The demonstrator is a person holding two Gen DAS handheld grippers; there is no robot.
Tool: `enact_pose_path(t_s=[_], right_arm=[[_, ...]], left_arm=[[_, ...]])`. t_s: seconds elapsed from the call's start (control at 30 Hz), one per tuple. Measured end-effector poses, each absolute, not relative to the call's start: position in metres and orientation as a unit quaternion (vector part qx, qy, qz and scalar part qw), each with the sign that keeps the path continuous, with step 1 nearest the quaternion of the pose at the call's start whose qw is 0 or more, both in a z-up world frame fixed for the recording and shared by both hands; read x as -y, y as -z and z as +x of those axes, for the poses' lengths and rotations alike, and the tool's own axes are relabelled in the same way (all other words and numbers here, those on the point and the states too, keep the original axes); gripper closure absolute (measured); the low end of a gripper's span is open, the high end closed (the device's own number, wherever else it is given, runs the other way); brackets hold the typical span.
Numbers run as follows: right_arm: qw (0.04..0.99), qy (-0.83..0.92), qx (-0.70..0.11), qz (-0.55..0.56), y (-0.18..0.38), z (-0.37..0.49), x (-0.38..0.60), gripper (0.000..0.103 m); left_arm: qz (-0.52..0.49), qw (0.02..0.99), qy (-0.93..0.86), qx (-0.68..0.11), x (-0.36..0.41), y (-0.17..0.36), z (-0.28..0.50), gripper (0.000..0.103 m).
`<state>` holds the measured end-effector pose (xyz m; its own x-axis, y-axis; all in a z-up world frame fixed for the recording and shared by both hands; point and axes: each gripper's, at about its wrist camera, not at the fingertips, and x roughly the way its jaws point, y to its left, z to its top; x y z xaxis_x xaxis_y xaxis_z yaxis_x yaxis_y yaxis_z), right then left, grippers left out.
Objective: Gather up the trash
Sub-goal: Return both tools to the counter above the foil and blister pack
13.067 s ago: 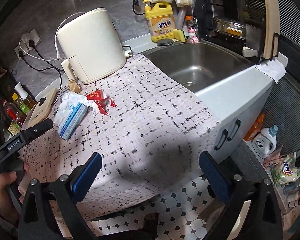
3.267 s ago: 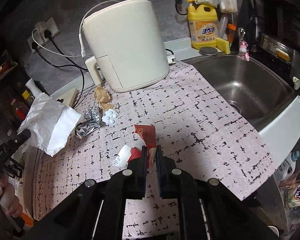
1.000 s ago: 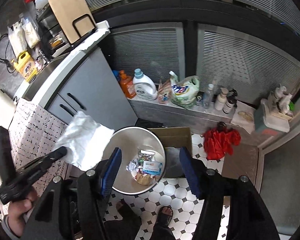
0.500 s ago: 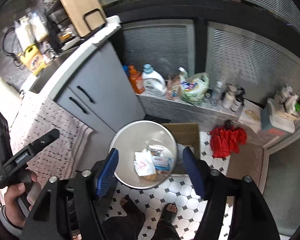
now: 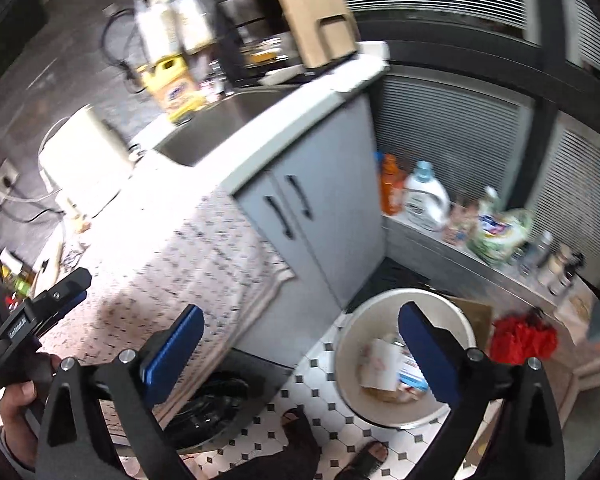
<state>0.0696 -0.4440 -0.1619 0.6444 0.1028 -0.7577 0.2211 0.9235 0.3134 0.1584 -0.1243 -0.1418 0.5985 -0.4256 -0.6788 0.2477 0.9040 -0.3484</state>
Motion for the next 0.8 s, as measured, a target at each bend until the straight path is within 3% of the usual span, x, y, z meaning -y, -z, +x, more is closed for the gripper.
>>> enact_pose_path(t_s=[0.8], right_arm=[[0.887, -0.138, -0.426, 0.114, 0.139, 0.219, 0.242, 0.008]], left_arm=[[-0.186, 0.916, -0.004, -0.355, -0.103, 0.126, 0.19, 0.006]])
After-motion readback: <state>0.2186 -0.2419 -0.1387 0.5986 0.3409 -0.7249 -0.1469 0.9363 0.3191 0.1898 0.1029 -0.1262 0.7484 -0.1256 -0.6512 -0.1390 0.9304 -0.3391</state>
